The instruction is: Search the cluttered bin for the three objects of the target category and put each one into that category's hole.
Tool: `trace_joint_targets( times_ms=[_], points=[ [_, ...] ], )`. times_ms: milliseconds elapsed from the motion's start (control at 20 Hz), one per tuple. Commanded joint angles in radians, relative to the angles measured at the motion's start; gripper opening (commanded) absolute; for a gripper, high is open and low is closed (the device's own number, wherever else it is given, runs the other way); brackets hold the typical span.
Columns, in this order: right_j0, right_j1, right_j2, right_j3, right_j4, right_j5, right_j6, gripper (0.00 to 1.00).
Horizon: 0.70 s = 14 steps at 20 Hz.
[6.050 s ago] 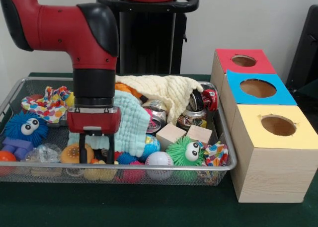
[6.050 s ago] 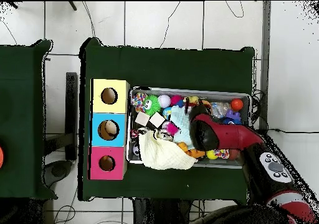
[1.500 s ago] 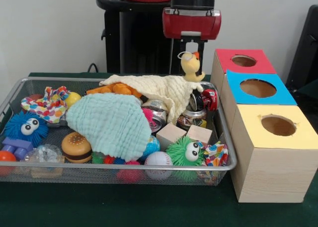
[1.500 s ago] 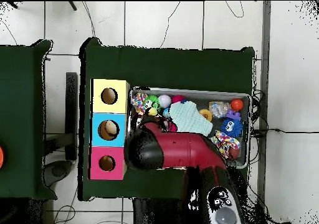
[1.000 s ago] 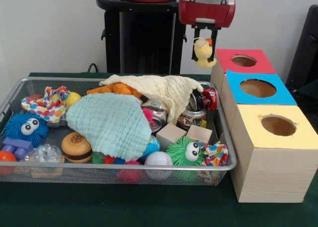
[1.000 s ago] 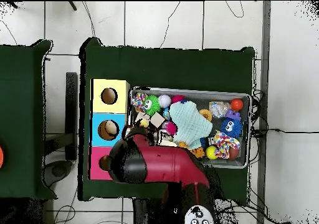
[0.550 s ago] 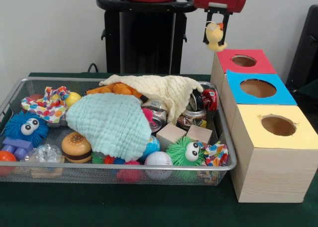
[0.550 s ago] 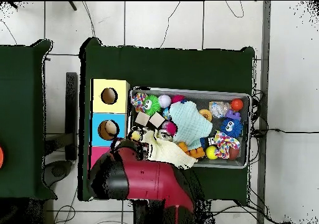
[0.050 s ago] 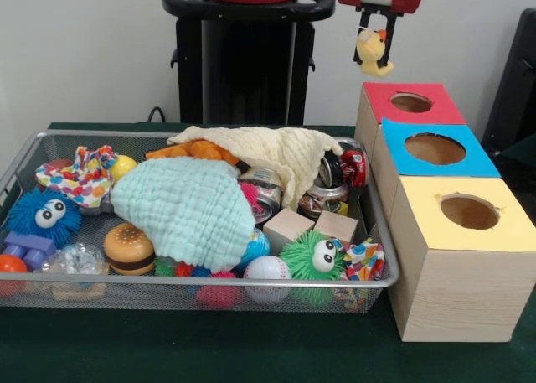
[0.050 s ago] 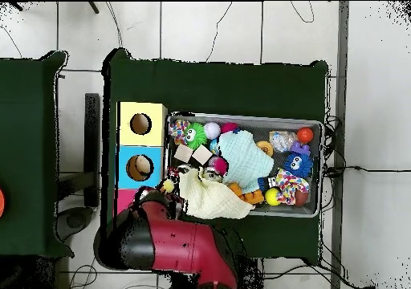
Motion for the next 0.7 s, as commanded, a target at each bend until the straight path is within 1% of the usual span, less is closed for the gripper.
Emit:
trace_joint_targets(
  times_ms=[50,400,600,700],
  points=[
    [0.008,0.077,-0.008,0.095,0.072,-0.057,0.283,0.00],
    [0.026,0.126,0.025,0.126,0.116,-0.164,0.327,0.00],
    [0.062,0.179,0.028,0.118,0.153,-0.224,0.352,0.00],
    [0.082,0.195,0.026,0.107,0.175,-0.225,0.361,0.00]
  ],
)
